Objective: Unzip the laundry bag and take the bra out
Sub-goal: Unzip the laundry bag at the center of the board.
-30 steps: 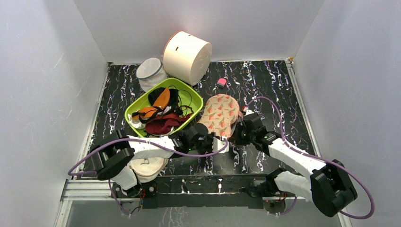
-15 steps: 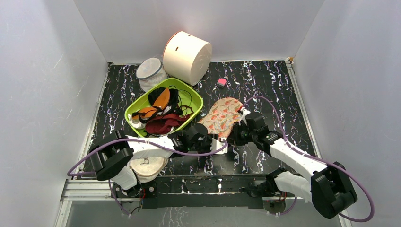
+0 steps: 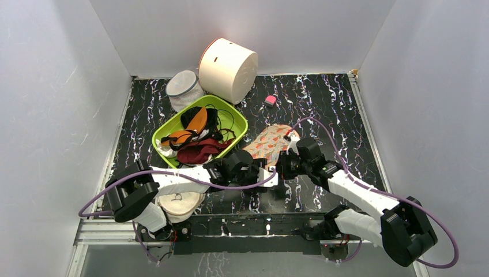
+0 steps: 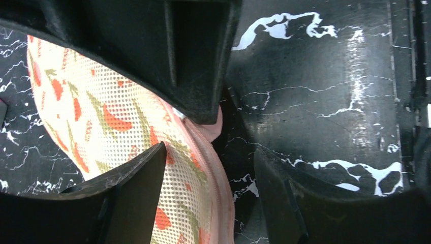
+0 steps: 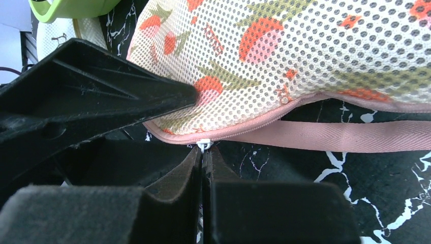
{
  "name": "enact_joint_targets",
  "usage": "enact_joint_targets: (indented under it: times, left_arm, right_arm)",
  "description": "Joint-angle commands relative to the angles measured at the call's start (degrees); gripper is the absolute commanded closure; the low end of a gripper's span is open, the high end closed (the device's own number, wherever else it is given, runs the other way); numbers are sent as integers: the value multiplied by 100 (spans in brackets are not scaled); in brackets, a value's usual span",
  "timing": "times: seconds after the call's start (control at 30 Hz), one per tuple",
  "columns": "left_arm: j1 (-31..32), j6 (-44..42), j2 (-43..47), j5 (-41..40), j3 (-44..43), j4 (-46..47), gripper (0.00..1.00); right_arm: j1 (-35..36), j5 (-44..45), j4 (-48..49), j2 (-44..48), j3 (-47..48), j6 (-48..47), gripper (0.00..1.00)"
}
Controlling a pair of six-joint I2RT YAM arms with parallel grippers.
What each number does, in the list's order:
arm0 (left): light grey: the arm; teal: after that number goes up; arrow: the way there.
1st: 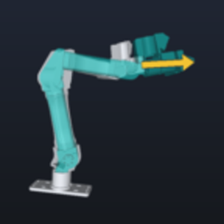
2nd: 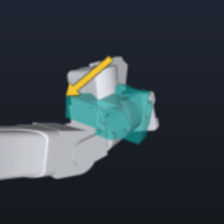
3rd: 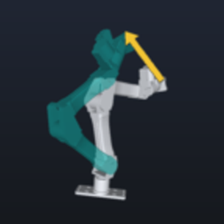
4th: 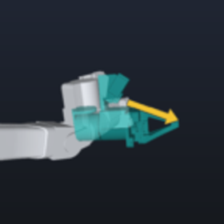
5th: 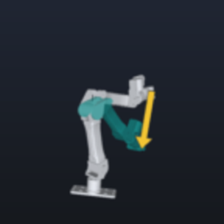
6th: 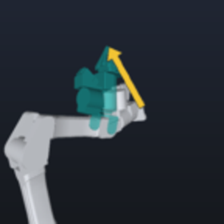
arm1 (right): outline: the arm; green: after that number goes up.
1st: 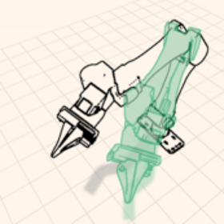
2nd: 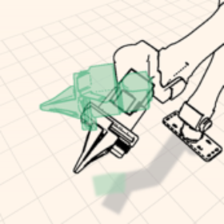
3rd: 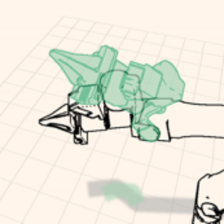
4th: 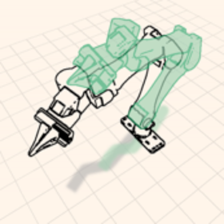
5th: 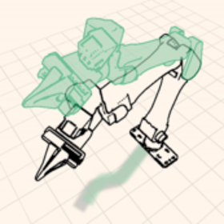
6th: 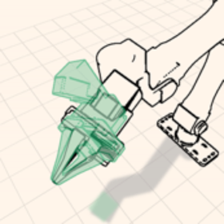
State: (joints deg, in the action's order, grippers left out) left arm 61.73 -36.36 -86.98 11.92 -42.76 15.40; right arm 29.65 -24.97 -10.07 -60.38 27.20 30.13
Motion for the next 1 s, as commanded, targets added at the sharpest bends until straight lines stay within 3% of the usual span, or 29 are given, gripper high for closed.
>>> enact_joint_targets:
  times: [0.0,0.47,0.63,0.97]
  left_arm:
    - [32,-40,-38,-376,-116,303,39]
    - [40,-163,22,-576,-102,281,84]
    - [40,-204,32,-560,-141,194,100]
    - [40,-196,-33,-552,-69,296,100]
  right_arm:
    - [94,-125,455,-7,-21,102,100]
    - [120,102,494,-148,-38,41,100]
    - [67,852,383,-188,-102,121,100]
    - [-132,1956,321,210,-433,384,100]
